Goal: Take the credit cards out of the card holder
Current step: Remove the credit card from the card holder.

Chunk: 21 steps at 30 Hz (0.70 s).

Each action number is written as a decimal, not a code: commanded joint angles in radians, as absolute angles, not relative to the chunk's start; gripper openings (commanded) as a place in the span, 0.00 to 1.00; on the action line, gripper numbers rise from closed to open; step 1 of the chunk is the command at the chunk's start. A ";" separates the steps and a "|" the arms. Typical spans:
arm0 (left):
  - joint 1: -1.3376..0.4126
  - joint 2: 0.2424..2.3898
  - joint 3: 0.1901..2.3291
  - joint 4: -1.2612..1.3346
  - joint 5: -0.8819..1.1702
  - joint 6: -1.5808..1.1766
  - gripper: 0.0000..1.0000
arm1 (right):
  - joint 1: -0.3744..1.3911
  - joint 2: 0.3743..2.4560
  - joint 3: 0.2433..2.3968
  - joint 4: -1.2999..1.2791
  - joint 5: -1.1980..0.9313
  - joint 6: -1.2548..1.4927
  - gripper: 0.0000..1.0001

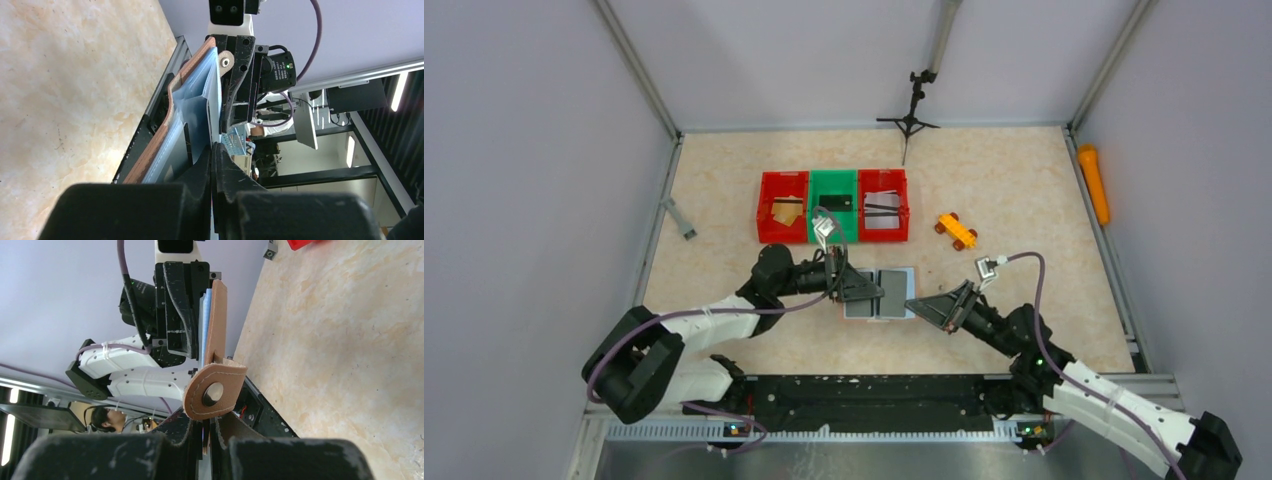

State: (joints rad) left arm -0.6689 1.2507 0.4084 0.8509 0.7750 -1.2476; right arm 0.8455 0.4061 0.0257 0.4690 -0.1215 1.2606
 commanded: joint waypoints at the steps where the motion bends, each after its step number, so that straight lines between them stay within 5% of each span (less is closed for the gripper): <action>1: -0.662 1.227 0.390 0.945 0.783 -1.259 0.00 | 0.837 0.345 0.042 0.476 -0.113 1.260 0.00; 15: -0.638 1.202 0.376 0.917 0.796 -1.253 0.00 | 0.837 0.241 0.057 0.358 -0.076 1.236 0.01; 21: -0.650 1.235 0.377 0.979 0.805 -1.284 0.00 | 0.836 0.338 0.064 0.470 -0.130 1.217 0.28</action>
State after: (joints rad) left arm -0.6434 1.2213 0.3813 0.8856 0.7891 -1.2671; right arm 0.8455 0.2947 0.0265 0.3481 -0.0914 1.2411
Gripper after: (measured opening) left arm 0.004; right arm 0.239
